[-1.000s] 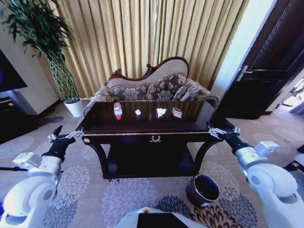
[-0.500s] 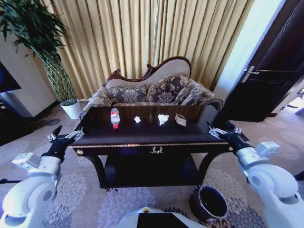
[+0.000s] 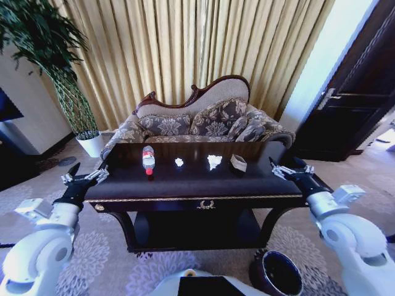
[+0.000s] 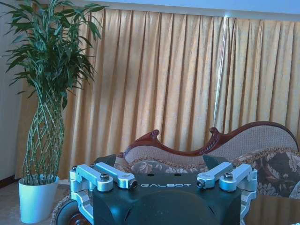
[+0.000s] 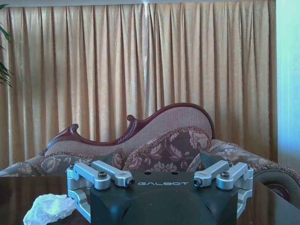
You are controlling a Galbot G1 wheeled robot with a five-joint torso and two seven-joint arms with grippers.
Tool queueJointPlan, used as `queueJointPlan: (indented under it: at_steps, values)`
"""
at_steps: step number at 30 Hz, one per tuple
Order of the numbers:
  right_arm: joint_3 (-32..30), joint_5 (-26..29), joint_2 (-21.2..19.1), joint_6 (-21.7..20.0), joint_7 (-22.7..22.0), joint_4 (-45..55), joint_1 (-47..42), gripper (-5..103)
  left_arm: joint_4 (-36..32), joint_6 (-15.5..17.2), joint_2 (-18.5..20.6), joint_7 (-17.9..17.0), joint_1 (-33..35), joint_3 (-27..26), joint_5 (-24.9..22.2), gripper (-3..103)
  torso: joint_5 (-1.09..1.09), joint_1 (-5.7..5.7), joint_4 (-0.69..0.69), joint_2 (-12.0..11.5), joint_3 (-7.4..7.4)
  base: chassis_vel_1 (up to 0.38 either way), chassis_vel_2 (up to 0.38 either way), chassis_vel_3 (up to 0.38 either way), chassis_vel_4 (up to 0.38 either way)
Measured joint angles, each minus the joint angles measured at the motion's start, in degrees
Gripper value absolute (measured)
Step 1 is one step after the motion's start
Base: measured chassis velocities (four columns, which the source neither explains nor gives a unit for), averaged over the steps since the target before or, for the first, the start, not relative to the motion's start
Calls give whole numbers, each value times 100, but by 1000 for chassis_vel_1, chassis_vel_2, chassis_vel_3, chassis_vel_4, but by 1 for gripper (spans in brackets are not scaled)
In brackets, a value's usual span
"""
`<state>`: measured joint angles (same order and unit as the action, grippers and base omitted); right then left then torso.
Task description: Move to the front of the table and place the trash on the table into the trash bin.
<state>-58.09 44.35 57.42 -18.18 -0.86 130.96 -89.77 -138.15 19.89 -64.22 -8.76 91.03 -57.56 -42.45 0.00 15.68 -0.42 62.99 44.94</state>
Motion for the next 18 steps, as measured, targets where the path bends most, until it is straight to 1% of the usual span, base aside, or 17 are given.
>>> queueJointPlan:
  at_steps: [18]
  values:
    - [-62,15,-6,-1,-1,-12,-13,100,-15,-9,1,-3,13,18,10,100,-2,2,1,-1,1,0,0,0,0]
